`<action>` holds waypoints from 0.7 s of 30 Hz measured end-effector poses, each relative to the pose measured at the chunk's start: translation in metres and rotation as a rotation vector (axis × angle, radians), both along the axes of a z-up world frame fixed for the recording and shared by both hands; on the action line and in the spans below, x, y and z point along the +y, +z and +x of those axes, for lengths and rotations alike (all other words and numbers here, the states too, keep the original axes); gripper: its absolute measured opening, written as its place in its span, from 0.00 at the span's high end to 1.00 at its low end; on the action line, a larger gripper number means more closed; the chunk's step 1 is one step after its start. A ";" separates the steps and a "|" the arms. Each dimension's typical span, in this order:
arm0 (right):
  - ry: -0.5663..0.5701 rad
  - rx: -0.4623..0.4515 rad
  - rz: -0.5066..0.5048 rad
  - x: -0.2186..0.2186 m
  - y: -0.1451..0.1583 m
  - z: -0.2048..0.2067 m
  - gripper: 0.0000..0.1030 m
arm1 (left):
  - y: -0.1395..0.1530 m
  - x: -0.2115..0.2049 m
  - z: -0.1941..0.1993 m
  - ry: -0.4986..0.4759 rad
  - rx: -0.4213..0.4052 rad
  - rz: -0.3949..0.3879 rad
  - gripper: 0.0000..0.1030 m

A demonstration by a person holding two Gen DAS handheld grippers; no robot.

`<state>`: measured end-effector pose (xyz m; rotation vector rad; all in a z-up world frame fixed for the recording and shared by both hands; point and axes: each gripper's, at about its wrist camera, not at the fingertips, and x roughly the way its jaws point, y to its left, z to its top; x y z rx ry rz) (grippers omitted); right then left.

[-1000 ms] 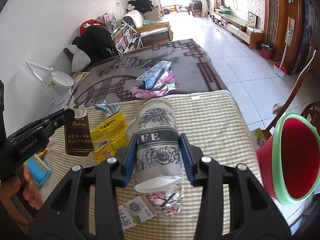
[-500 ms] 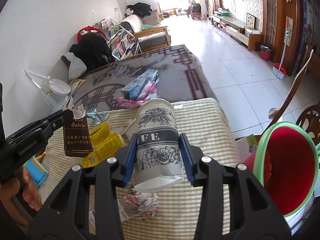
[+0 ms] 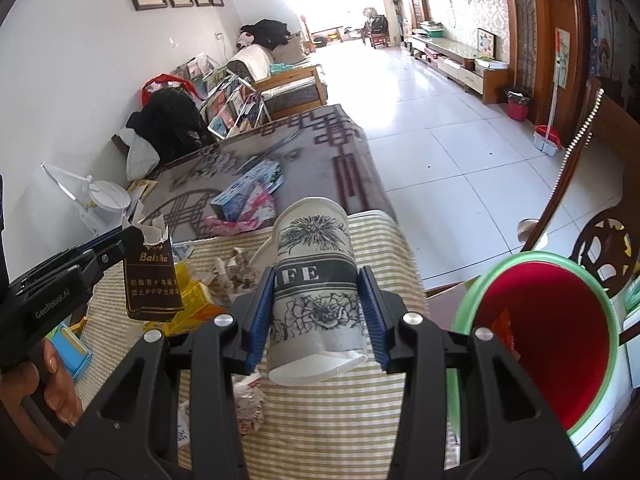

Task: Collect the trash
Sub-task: 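Drop the paper cup and brown box into the red bucket, opening both tools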

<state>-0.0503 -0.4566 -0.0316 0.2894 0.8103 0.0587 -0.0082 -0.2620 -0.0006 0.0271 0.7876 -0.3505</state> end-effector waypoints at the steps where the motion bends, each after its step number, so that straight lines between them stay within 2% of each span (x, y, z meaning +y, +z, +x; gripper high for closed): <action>1: -0.008 0.000 0.002 -0.005 -0.001 -0.002 0.61 | 0.000 -0.004 0.000 -0.005 0.000 0.002 0.84; 9: -0.113 0.013 0.014 -0.058 -0.009 -0.021 0.60 | -0.002 -0.053 -0.004 -0.081 0.007 0.010 0.84; 21: -0.353 0.072 -0.001 -0.159 -0.030 -0.065 0.60 | -0.021 -0.141 -0.013 -0.287 0.067 -0.049 0.84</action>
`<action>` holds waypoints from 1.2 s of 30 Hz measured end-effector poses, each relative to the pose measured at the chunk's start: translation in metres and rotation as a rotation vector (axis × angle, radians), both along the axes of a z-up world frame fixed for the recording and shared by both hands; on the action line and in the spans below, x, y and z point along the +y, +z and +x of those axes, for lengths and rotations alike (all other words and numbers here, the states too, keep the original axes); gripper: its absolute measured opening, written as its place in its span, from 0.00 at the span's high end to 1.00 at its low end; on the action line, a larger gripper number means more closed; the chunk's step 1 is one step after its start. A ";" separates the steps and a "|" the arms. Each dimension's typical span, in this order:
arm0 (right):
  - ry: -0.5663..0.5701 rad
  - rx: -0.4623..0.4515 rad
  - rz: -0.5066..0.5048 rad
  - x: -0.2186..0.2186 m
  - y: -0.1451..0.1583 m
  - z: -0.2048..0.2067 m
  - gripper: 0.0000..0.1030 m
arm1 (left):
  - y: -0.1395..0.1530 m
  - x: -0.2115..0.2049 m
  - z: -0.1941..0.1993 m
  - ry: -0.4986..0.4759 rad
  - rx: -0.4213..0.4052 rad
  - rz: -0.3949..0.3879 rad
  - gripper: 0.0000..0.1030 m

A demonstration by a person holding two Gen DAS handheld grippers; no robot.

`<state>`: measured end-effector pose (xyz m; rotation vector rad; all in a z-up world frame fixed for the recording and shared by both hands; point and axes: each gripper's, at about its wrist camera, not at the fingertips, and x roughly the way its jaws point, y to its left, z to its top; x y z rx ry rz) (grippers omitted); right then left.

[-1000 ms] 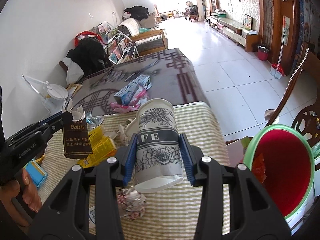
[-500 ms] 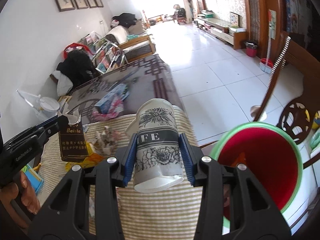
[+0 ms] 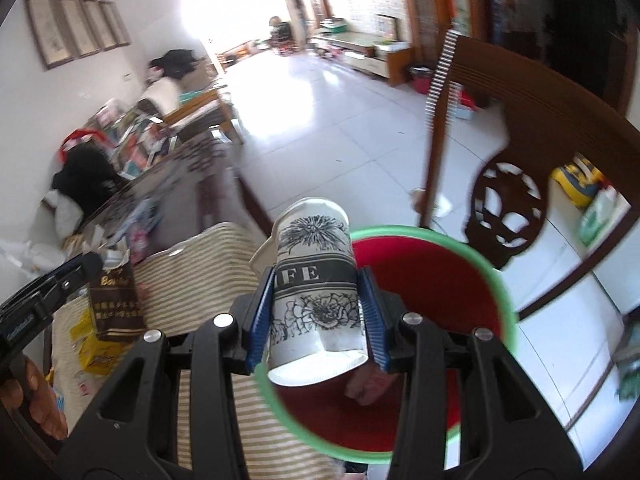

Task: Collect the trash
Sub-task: 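Drop the paper cup and brown box into the red bucket, opening both tools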

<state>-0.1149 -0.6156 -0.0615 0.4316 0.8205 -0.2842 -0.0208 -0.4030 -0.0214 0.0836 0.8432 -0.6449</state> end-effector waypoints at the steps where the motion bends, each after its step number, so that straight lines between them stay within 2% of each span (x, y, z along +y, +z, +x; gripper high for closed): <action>1: -0.014 0.006 0.005 -0.006 -0.002 -0.002 0.60 | -0.002 -0.008 -0.002 -0.022 0.006 -0.001 0.84; 6: -0.063 0.044 0.034 -0.030 -0.016 -0.015 0.59 | -0.010 -0.049 -0.009 -0.126 0.047 -0.020 0.84; 7: -0.080 0.054 0.045 -0.034 -0.020 -0.018 0.52 | -0.012 -0.060 -0.012 -0.157 0.056 -0.022 0.84; 8: -0.100 0.055 0.052 -0.039 -0.021 -0.022 0.39 | -0.015 -0.067 -0.013 -0.178 0.064 -0.025 0.84; 9: -0.120 0.049 0.056 -0.043 -0.021 -0.027 0.36 | -0.017 -0.073 -0.015 -0.196 0.072 -0.028 0.84; 18: -0.243 0.037 0.033 -0.069 -0.015 -0.063 0.34 | -0.038 -0.124 -0.023 -0.356 0.141 -0.019 0.83; 19: -0.254 0.035 0.032 -0.070 -0.014 -0.066 0.34 | -0.039 -0.128 -0.025 -0.359 0.131 -0.009 0.73; 20: -0.260 0.033 0.032 -0.071 -0.013 -0.067 0.34 | -0.039 -0.128 -0.027 -0.356 0.123 -0.006 0.53; 21: -0.265 0.031 0.031 -0.071 -0.012 -0.069 0.34 | -0.038 -0.126 -0.028 -0.346 0.112 -0.012 0.46; 27: -0.262 0.018 0.018 -0.061 -0.006 -0.067 0.34 | -0.030 -0.102 -0.029 -0.300 0.086 -0.026 0.44; 36: -0.134 0.011 -0.001 -0.010 0.000 -0.028 0.32 | -0.029 -0.025 -0.018 -0.146 0.066 -0.024 0.44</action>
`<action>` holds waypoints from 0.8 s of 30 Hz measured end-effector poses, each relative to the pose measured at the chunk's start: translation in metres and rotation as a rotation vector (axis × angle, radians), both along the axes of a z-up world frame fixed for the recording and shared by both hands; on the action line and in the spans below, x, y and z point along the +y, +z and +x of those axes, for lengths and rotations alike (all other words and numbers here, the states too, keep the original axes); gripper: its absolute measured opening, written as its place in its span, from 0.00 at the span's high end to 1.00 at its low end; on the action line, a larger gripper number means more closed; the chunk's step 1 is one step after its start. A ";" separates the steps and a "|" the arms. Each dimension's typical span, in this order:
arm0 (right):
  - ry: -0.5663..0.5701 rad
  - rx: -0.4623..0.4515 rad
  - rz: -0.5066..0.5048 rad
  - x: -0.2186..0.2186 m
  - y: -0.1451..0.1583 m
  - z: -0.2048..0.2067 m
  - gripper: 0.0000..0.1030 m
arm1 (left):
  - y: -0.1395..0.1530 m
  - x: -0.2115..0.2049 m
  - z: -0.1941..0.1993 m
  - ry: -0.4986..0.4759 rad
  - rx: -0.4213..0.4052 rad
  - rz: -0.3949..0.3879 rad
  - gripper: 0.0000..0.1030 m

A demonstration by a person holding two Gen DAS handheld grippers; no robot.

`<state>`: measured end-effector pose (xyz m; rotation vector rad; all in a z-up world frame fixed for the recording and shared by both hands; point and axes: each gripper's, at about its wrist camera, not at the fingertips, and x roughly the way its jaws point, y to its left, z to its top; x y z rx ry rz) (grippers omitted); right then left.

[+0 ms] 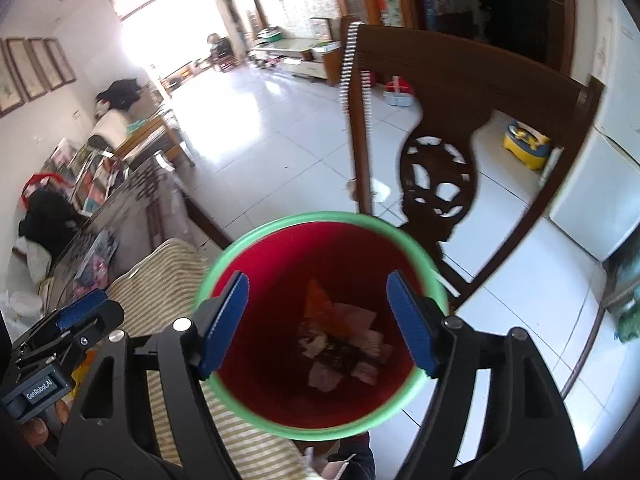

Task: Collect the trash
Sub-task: 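Drop the paper cup and brown box into the red bucket, opening both tools, then return both open tools over the table trash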

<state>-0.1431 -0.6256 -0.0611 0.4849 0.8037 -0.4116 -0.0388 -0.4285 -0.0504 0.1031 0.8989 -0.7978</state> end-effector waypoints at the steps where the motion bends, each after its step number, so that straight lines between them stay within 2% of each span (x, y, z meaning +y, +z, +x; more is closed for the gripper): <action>1: 0.017 0.001 -0.001 0.007 0.001 0.006 0.32 | 0.001 0.011 0.003 0.018 -0.004 0.001 0.44; 6: 0.123 0.014 -0.002 0.058 0.000 0.037 0.32 | -0.001 0.072 0.014 0.131 -0.021 0.012 0.44; 14: 0.296 0.050 0.041 0.158 -0.010 0.075 0.31 | -0.014 0.196 0.038 0.332 -0.002 0.053 0.44; 21: 0.411 0.111 0.210 0.251 -0.035 0.113 0.30 | -0.026 0.296 0.043 0.478 0.016 0.089 0.44; 24: 0.446 0.152 0.345 0.298 -0.055 0.143 0.23 | -0.032 0.331 0.046 0.517 0.035 0.099 0.44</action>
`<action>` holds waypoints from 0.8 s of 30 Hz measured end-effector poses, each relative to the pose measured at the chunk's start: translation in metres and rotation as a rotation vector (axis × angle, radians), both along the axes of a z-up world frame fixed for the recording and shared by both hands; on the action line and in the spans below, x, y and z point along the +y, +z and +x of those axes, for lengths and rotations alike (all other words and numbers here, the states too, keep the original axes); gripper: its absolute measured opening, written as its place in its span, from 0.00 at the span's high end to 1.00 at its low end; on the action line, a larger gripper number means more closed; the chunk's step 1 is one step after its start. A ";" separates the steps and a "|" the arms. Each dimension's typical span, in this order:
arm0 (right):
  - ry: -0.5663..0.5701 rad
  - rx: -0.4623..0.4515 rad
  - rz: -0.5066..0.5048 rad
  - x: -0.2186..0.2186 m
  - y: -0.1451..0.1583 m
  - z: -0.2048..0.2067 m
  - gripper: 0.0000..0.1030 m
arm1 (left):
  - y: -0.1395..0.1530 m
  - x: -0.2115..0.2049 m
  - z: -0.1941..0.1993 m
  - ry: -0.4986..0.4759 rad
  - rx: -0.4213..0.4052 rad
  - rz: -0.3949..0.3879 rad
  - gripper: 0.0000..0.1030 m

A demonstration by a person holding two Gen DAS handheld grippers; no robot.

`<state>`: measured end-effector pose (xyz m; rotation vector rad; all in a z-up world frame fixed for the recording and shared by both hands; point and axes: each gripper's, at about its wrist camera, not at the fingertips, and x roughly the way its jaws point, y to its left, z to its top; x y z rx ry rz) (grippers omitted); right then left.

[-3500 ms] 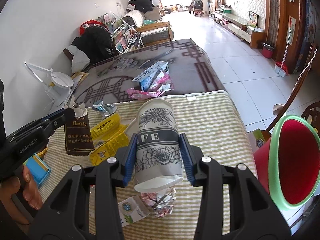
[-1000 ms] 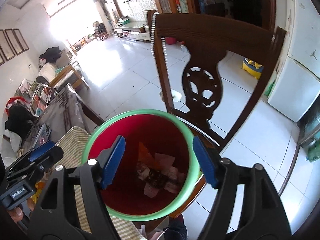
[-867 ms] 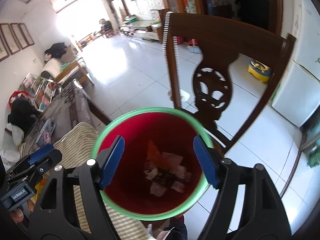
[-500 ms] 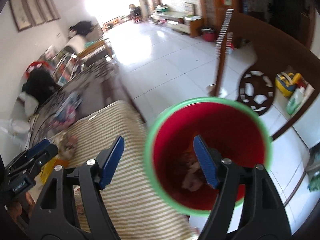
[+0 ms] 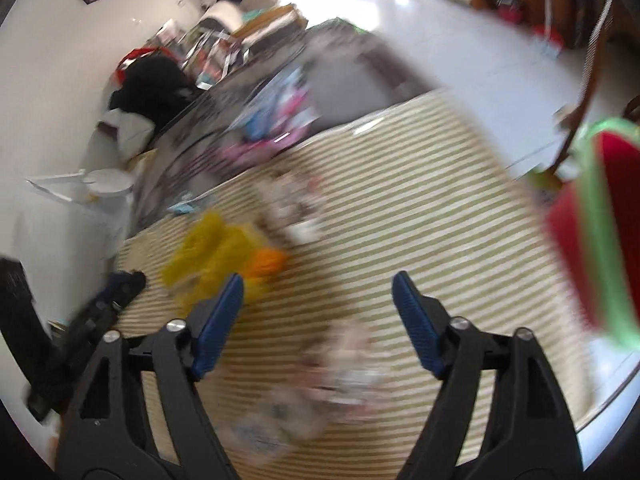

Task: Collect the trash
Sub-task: 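Return both open tools over the table trash, then grasp the yellow juice carton with right tool while left tool grasps yellow wrapper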

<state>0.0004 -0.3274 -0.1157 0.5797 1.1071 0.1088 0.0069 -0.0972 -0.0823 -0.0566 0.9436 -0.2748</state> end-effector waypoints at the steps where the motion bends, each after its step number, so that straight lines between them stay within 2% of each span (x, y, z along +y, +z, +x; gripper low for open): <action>1: 0.007 0.023 0.013 0.012 -0.007 0.007 0.23 | -0.002 0.012 0.001 0.009 0.002 -0.001 0.44; 7: -0.040 0.189 0.131 0.063 -0.052 0.035 0.22 | 0.000 0.052 0.005 0.017 -0.021 0.010 0.44; 12: -0.051 0.262 0.120 0.086 -0.075 0.046 0.20 | -0.006 0.068 0.015 0.013 -0.014 -0.005 0.43; 13: -0.042 0.263 0.114 0.087 -0.076 0.046 0.30 | -0.007 0.070 0.017 0.007 -0.010 -0.007 0.43; 14: -0.026 0.254 0.118 0.090 -0.077 0.046 0.46 | -0.009 0.070 0.018 0.000 -0.007 -0.010 0.43; 15: -0.012 0.248 0.116 0.091 -0.076 0.047 0.48 | -0.009 0.070 0.020 -0.007 -0.006 -0.012 0.43; 17: 0.009 0.216 0.087 0.093 -0.069 0.048 0.60 | -0.011 0.068 0.025 -0.025 -0.004 -0.014 0.43; 19: 0.027 0.168 0.030 0.091 -0.057 0.046 0.63 | -0.013 0.062 0.033 -0.060 0.001 -0.016 0.43; 24: 0.046 0.052 -0.141 0.076 -0.021 0.031 0.64 | -0.020 0.032 0.049 -0.195 0.025 0.002 0.43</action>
